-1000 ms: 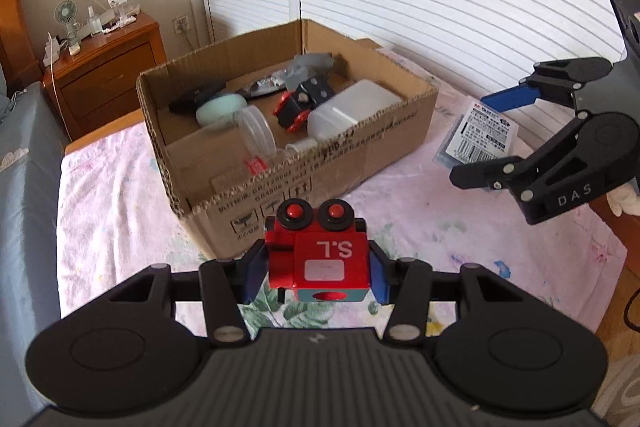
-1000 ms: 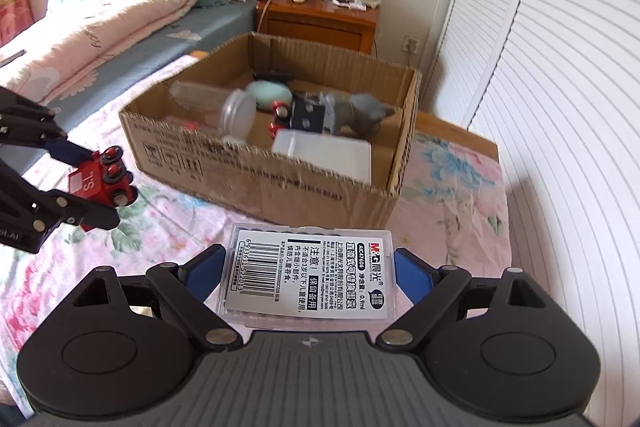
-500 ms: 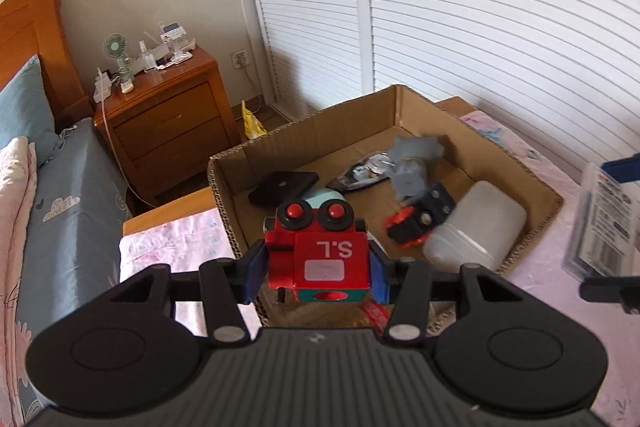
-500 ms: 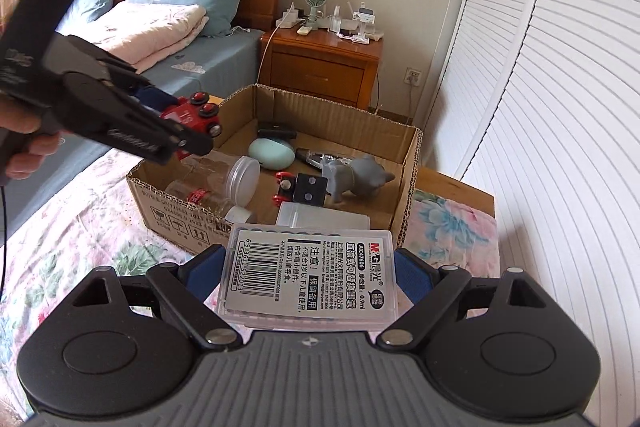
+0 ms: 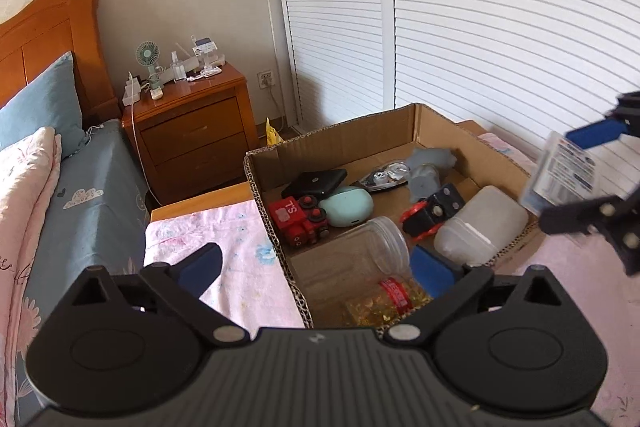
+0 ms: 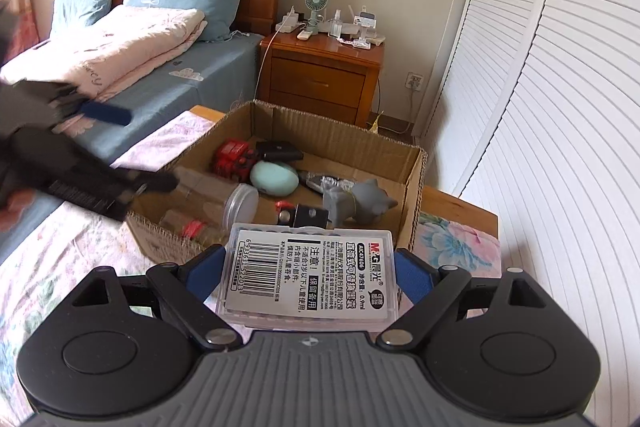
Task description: Organize rigid objects
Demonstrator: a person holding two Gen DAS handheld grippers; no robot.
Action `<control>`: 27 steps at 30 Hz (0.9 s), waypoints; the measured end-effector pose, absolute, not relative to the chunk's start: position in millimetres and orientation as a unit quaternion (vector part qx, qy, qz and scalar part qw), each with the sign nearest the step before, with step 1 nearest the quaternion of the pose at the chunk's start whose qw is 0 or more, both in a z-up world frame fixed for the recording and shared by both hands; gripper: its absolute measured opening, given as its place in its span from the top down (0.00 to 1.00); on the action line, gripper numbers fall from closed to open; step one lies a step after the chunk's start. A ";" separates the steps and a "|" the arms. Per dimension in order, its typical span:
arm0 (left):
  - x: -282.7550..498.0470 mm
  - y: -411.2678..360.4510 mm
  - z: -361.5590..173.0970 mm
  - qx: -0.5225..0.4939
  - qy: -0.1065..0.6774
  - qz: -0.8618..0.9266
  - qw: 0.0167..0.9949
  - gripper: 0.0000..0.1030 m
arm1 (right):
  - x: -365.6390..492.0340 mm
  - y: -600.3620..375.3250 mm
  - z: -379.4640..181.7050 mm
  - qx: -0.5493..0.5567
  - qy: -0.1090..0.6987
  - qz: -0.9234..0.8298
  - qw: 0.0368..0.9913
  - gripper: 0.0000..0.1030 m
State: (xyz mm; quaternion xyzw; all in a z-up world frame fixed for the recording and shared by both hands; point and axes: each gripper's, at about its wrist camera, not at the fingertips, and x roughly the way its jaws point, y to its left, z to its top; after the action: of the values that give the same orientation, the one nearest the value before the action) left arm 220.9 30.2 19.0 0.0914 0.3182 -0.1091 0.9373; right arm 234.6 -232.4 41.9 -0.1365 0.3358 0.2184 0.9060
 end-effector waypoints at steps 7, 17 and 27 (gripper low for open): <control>187.4 30.0 19.0 0.069 0.308 -0.112 0.942 0.01 | 288.3 -206.2 42.8 -0.117 0.357 0.208 0.903 0.10; 168.9 19.5 7.1 0.104 0.309 -0.116 0.938 0.01 | 341.2 -175.7 21.2 -0.087 0.389 0.182 0.899 0.06; 163.7 21.6 20.4 0.067 0.304 -0.087 0.946 0.01 | 296.5 -199.5 31.8 -0.097 0.392 0.149 0.903 0.00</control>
State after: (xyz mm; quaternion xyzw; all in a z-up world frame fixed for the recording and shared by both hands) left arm 163.7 21.6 20.4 0.0675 0.3040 -0.0871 0.9463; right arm 296.5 -199.5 31.8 -0.0966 0.3922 0.1486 0.9026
